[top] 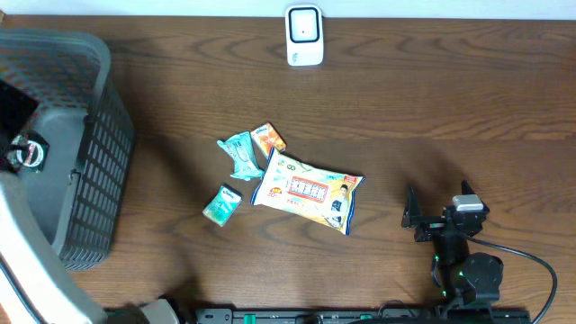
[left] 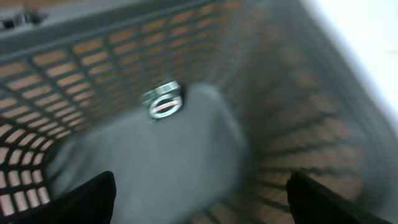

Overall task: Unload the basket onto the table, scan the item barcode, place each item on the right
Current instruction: 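Move the left gripper into the basket over the dark green Zam-Buk box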

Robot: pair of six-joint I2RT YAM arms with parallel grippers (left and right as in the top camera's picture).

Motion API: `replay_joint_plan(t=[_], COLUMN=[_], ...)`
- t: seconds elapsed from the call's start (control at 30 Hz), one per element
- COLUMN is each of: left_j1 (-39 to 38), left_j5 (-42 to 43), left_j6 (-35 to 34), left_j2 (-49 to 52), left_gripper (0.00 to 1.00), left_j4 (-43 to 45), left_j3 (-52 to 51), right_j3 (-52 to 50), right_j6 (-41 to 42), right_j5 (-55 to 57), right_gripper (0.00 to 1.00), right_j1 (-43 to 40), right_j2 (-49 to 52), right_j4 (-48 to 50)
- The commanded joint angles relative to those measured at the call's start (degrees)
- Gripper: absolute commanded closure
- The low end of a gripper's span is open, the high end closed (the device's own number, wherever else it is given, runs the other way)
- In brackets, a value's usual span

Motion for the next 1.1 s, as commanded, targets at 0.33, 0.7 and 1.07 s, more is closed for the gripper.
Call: replay_joint_plan(t=[0.33, 0.7, 1.07], left_j1=[5.33, 5.33, 5.33], left_j5=[-3.5, -3.43, -3.41], left_j6=[8.94, 14.1, 26.29], left_j2=[9.44, 21.22, 26.25], left_gripper=[0.09, 0.03, 0.09], left_j4=[16.7, 26.8, 32.94], left_j3=[-18.36, -19.28, -19.28], right_j3=[-0.02, -0.02, -0.02], right_j6=[0.63, 0.61, 0.63], right_j5=[0.11, 0.11, 0.11], right_gripper=[0.01, 0.01, 0.01], right_j1=[-0.35, -0.35, -0.35], right_j2=[-0.15, -0.13, -0.15], right_j4=[-0.26, -0.24, -0.24])
